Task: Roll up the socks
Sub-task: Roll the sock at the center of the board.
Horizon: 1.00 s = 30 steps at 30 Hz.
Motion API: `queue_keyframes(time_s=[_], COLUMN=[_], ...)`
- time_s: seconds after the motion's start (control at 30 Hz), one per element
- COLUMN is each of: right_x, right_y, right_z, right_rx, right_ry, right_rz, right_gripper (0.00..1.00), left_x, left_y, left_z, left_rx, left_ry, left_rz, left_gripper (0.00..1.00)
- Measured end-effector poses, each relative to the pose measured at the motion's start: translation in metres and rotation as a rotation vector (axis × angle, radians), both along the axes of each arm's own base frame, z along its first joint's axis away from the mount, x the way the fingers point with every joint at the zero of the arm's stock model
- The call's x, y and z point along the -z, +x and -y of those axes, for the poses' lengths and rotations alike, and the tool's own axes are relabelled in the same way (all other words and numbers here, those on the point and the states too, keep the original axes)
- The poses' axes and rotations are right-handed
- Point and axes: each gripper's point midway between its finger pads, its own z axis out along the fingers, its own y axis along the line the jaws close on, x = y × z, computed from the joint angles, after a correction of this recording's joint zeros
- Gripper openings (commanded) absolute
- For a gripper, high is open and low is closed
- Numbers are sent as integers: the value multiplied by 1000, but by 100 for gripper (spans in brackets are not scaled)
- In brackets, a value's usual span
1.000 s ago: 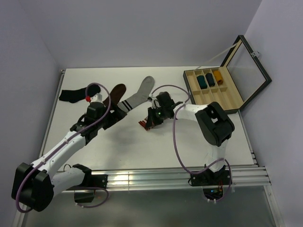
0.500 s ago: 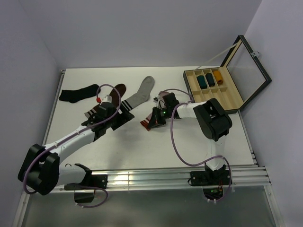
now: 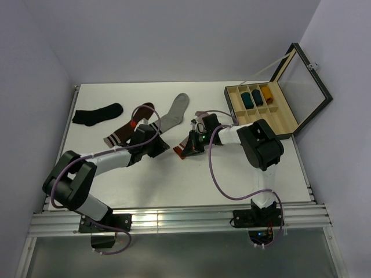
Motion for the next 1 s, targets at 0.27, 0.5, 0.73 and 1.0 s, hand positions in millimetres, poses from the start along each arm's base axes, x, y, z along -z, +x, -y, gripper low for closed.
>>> queue_keyframes(time_s=[0.27, 0.5, 0.73, 1.0], right_x=[0, 0, 0, 0], right_y=[0, 0, 0, 0], right_z=[0, 0, 0, 0], right_rx=[1, 1, 2, 2], right_ry=[0, -1, -2, -3], right_rz=[0, 0, 1, 0], right_gripper=[0, 0, 0, 0], left_x=[21, 30, 36, 34], left_y=[2, 3, 2, 2], left_z=[19, 27, 33, 41], left_rx=[16, 29, 50, 78], left_ry=[6, 22, 17, -13], left_rz=[-46, -67, -76, -65], left_gripper=[14, 12, 11, 11])
